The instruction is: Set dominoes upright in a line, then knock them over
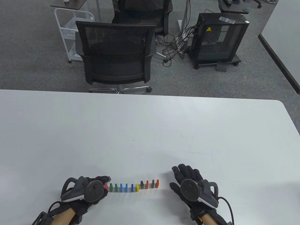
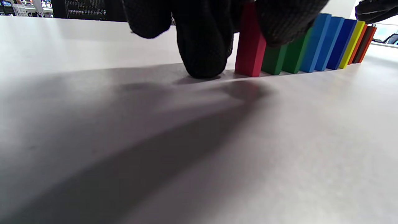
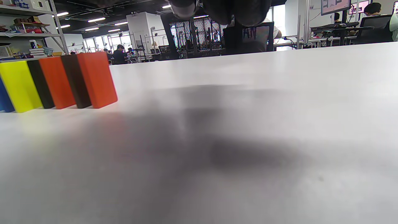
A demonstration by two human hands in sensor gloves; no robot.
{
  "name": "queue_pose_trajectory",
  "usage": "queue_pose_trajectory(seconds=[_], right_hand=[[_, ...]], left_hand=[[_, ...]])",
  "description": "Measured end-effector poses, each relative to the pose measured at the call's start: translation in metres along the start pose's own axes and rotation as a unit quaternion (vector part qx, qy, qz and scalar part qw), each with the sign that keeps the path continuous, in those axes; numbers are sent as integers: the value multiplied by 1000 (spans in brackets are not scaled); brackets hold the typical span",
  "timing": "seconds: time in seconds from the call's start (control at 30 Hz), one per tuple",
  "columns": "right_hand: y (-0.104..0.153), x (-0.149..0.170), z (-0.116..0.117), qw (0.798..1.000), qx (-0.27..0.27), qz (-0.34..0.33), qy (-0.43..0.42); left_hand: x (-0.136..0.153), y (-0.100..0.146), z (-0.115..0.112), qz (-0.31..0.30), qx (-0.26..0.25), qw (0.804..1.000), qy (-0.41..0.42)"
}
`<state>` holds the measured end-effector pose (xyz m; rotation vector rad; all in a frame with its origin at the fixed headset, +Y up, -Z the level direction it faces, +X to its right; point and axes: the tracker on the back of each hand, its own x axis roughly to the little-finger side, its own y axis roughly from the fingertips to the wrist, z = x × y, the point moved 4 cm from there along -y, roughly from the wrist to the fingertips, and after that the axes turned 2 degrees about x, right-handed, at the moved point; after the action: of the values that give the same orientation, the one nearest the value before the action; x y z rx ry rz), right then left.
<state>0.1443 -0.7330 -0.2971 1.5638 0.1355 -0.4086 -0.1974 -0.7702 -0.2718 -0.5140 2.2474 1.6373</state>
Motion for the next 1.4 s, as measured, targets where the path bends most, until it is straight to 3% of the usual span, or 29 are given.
queue_pose_trajectory(seconds=[0.33, 0.53, 1.1, 1.4], right_hand=[[0, 0, 0, 1000, 0, -1, 1], [0, -1, 0, 1000, 1, -1, 1], [1, -1, 0, 1000, 3, -2, 2], [1, -1, 0, 1000, 5, -4, 3]], left_hand=[[15, 6, 4, 25, 43, 999, 17], [26, 13, 16, 71, -15, 997, -9], [1, 3, 10, 9, -8, 999, -38], [0, 3, 12, 15, -29, 999, -35]])
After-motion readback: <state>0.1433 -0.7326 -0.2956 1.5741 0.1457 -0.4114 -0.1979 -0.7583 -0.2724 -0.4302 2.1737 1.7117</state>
